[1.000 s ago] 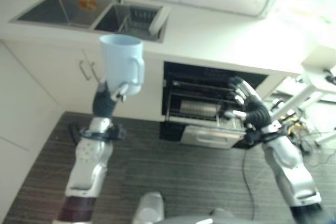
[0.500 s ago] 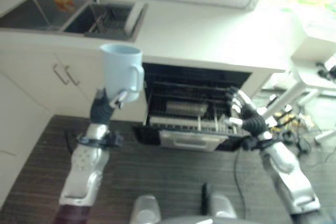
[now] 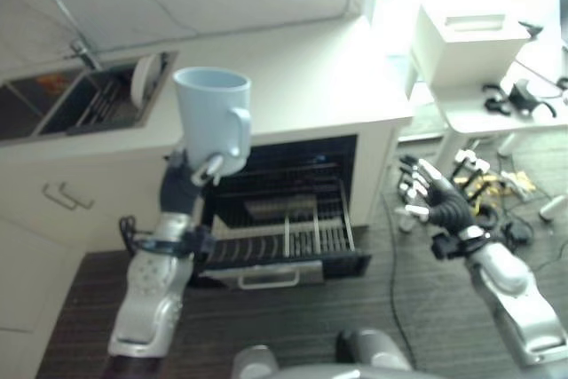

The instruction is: Place the dishes in the dishwasher.

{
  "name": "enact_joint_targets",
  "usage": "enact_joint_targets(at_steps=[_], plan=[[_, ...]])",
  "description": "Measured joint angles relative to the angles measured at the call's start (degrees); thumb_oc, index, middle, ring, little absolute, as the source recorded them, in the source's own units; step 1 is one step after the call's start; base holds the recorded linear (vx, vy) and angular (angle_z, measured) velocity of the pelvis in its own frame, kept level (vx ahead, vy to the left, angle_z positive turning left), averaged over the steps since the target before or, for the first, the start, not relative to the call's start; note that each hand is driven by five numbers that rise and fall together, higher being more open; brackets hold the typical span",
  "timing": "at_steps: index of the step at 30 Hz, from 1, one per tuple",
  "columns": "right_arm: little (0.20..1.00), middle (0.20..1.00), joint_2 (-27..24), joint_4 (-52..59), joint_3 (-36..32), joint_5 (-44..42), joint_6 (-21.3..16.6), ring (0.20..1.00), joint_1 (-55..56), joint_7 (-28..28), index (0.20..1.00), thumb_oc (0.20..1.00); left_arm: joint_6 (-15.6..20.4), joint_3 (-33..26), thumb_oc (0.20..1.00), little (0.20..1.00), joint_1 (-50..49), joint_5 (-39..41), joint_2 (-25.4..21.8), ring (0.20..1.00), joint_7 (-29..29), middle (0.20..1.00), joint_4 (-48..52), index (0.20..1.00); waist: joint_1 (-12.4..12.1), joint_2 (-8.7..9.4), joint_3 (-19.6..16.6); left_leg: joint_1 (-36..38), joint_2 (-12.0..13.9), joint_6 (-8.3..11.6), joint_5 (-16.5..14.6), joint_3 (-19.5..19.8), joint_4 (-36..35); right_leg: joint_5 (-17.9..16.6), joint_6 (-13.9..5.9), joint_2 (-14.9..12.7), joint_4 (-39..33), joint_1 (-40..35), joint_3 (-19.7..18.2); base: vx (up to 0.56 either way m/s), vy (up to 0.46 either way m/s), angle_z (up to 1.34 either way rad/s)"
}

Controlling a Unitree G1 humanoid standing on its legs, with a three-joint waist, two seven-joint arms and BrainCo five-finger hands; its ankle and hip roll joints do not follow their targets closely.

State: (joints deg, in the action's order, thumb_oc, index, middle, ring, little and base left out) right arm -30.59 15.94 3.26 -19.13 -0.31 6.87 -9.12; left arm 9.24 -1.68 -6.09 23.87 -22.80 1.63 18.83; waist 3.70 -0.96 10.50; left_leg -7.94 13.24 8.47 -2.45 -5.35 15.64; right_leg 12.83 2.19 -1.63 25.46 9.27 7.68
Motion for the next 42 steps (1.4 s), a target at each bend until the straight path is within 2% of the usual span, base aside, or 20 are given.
enact_joint_targets(at_steps=[1,2,5,6,7,8,9,11,13,16,17,19,20,22,24,25,27,31,38,42], plan=[[1.0,1.0,0.56,-0.31,0.19,0.07,-0.06,1.0,0.15,-0.15,1.0,1.0,0.53,0.77,0.2,0.2,0.66,0.0,0.04,0.2,0.01,0.2,-1.56,0.2,-0.11,-0.38,-0.12,-2.69,1.02,0.1,0.04,0.05,0.15,0.61,-1.43,0.04,-0.13,0.01,-0.03,0.11,0.36,0.13],[1.0,1.0,1.07,-0.54,0.17,0.11,-0.05,1.0,0.15,-0.22,1.0,1.0,0.64,1.86,0.2,0.2,1.25,0.0,0.04,0.2,0.08,0.2,-2.98,0.2,-0.36,-0.85,-0.06,-4.39,1.99,0.07,0.05,-0.06,0.24,0.61,-1.35,-0.35,-0.13,0.05,0.18,0.1,0.336,0.07],[1.0,1.0,-0.43,-0.69,-0.33,0.5,-0.11,1.0,0.15,-0.41,1.0,1.0,0.77,2.83,0.2,0.2,1.53,-0.01,0.24,0.2,-0.13,0.2,-4.35,0.2,0.09,-2.38,-0.44,-4.1,2.44,-0.33,0.19,-1.57,0.14,0.65,-3.46,-3.45,0.06,-0.21,-1.19,0.11,0.325,-0.16],[1.0,1.0,-0.85,-0.69,-1.36,0.47,-0.1,1.0,0.19,-0.4,1.0,1.0,1.14,2.94,0.2,0.2,2.34,0.0,0.14,0.2,-0.12,0.2,-4.49,0.2,0.4,-2.58,-0.5,-1.97,1.0,-0.7,3.0,-3.52,-1.28,1.12,-6.17,-5.8,0.63,-0.42,-2.53,0.11,0.295,-0.08],[1.0,1.0,-0.78,-0.5,-1.55,0.45,-0.05,1.0,0.32,-0.37,1.0,1.0,1.15,2.78,0.2,0.2,2.28,0.01,0.05,0.2,0.22,0.2,-4.62,0.2,0.03,-1.25,-0.68,-1.54,-1.93,-2.74,2.16,-4.77,-0.49,0.28,-7.97,-8.61,-1.24,-1.22,-3.73,0.11,0.292,-0.05],[1.0,1.0,0.72,1.46,-1.55,0.44,-0.04,1.0,0.2,-0.46,1.0,1.0,1.15,1.66,0.2,0.2,2.66,0.01,-1.01,0.2,0.64,0.2,-4.55,0.2,0.05,1.15,-0.74,-1.25,-5.78,-5.12,0.62,-6.2,0.51,-2.47,-10.13,-12.37,-5.87,-3.97,-3.82,0.1,0.314,-0.02],[1.0,1.0,2.81,1.91,-1.57,0.46,-0.03,1.0,0.16,-0.37,1.0,1.0,1.15,1.56,0.2,0.2,3.16,-0.02,-2.15,0.2,1.18,0.2,-4.6,0.2,-0.8,2.59,-0.66,-1.43,-6.95,-6.16,-1.47,-6.65,3.2,-4.89,-11.51,-13.59,-8.34,-6.04,-3.66,0.1,0.388,0.05],[1.0,1.0,5.5,2.2,-1.18,0.44,0.07,1.0,-0.71,0.21,1.0,1.0,1.15,1.71,0.2,0.2,5.77,-0.06,-2.39,0.2,1.43,0.2,-4.93,0.2,-2.24,3.94,-0.66,-3.15,-7.25,-7.15,-5.14,-6.71,7.93,-6.06,-13.15,-14.39,-9.55,-7.65,-3.35,0.06,0.324,0.04],[1.0,1.0,7.19,2.33,-0.05,-0.52,1.2,1.0,-4.05,1.78,1.0,1.0,1.12,2.12,0.2,0.2,9.47,-0.35,-2.51,0.2,1.45,0.2,-6.17,0.2,-2.46,5.91,-0.64,-4.72,-8.49,-8.16,-7.53,-6.86,11.09,-7.09,-12.96,-16.02,-9.76,-7.58,-2.21,0.05,0.201,0.08],[1.0,1.0,8.43,2.27,1.05,-2.83,1.46,1.0,-5.37,2.41,1.0,1.0,1.03,2.42,0.2,0.2,9.98,-0.62,-3.63,0.2,1.66,0.2,-6.31,0.2,-3.03,6.86,-1.27,-5.75,-8.92,-9.83,-9.54,-8.18,12.8,-10.39,-10.12,-16.68,-11.67,-7.15,-0.99,0.06,0.137,-0.09],[1.0,1.0,8.63,1.96,1.02,-6.37,2.35,1.0,-5.25,2.41,1.0,1.0,1.0,2.42,0.2,0.2,10.13,-2.7,-4.37,0.2,1.93,0.2,-6.57,0.2,-2.68,5.93,-0.77,-5.89,-8.69,-11.02,-9.16,-8.4,12.46,-11.9,-11.29,-16.47,-11.51,-7.62,-1.1,0.02,-0.003,-0.07],[1.0,1.0,8.52,0.21,1.24,-7.1,2.23,1.0,-5.35,2.44,1.0,1.0,1.8,3.68,0.2,0.2,10.6,-5.11,-4.26,0.2,3.08,0.2,-8.25,0.2,-2.7,5.5,-0.84,-5.87,-8.03,-11.36,-8.64,-7.9,12.02,-10.33,-13.09,-13.74,-9.05,-5.92,-2.86,0.0,-0.12,-0.12],[1.0,1.0,8.41,0.15,1.35,-8.04,2.22,1.0,-5.98,2.47,1.0,1.0,2.43,4.06,0.2,0.2,11.02,-5.67,-3.67,0.2,4.85,0.2,-8.22,0.2,-2.63,5.71,-0.83,-5.91,-8.03,-11.33,-8.3,-8.37,11.3,-8.22,-13.4,-13.96,-8.7,-3.6,-2.0,0.02,-0.174,-0.11],[1.0,1.0,8.39,0.2,1.63,-10.48,2.19,1.0,-6.38,2.35,1.0,1.0,3.71,4.8,0.2,0.2,12.97,-7.67,-2.6,0.2,6.43,0.2,-8.13,0.2,-2.28,6.05,-0.95,-5.24,-7.8,-11.17,-7.83,-9.24,10.44,-8.34,-13.96,-14.76,-10.58,-1.27,-1.63,0.04,-0.182,-0.08],[1.0,1.0,8.12,0.5,1.82,-14.68,2.28,1.0,-6.33,2.2,1.0,1.0,5.12,5.61,0.2,0.2,12.91,-9.46,-1.36,0.2,8.83,0.2,-7.19,0.2,-2.55,6.97,-1.38,-4.71,-7.41,-10.35,-7.8,-8.59,10.39,-8.99,-12.8,-13.38,-11.45,-1.21,-2.38,0.06,-0.175,0.08],[1.0,1.0,8.03,0.34,2.15,-15.88,2.32,1.0,-6.62,2.06,1.0,1.0,5.76,6.33,0.2,0.2,12.87,-10.13,-1.52,0.2,9.77,0.2,-6.72,0.2,-2.58,7.74,-1.37,-4.95,-7.28,-10.03,-7.64,-7.83,10.62,-9.83,-13.43,-12.44,-12.05,-1.43,-2.77,0.08,-0.192,0.16],[1.0,1.0,7.45,0.21,3.15,-17.09,3.7,1.0,-7.92,1.03,1.0,1.0,5.96,7.55,0.2,0.2,12.53,-13.95,-1.45,0.2,12.21,0.2,-6.65,0.2,-2.89,7.2,-1.36,-4.21,-4.12,-7.58,-6.29,-7.11,9.12,-10.24,-12.76,-10.15,-11.9,-1.05,0.02,0.07,-0.159,-0.11],[1.0,1.0,4.51,0.44,2.82,-20.36,5.09,1.0,-9.5,-0.03,1.0,1.0,6.15,8.62,0.2,0.2,12.49,-17.32,-1.48,0.2,15.03,0.2,-6.56,0.2,-1.98,6.35,-1.66,-1.61,-0.82,-4.85,-4.42,-6.25,5.83,-9.33,-10.0,-6.28,-11.21,-1.92,0.67,0.04,-0.105,-0.17],[1.0,1.0,3.22,2.83,3.15,-20.44,8.83,1.0,-11.19,-1.77,1.0,1.0,6.12,11.9,0.2,0.2,12.53,-22.86,-0.48,0.2,19.74,0.2,-7.95,0.2,-1.32,3.71,-2.68,2.02,-0.66,-3.71,-3.0,-6.6,2.36,-8.24,-9.52,-5.75,-9.36,-3.22,0.81,0.02,-0.04,-0.01],[1.0,1.0,3.23,3.88,5.27,-20.45,8.87,1.0,-13.53,-1.76,1.0,1.0,5.98,13.22,0.2,0.2,12.48,-24.23,0.3,0.2,20.77,0.2,-8.92,0.2,-1.45,3.44,-2.89,2.29,-0.84,-3.69,-2.98,-6.55,2.06,-8.01,-9.41,-5.87,-9.13,-3.25,0.78,0.01,-0.032,0.01]])
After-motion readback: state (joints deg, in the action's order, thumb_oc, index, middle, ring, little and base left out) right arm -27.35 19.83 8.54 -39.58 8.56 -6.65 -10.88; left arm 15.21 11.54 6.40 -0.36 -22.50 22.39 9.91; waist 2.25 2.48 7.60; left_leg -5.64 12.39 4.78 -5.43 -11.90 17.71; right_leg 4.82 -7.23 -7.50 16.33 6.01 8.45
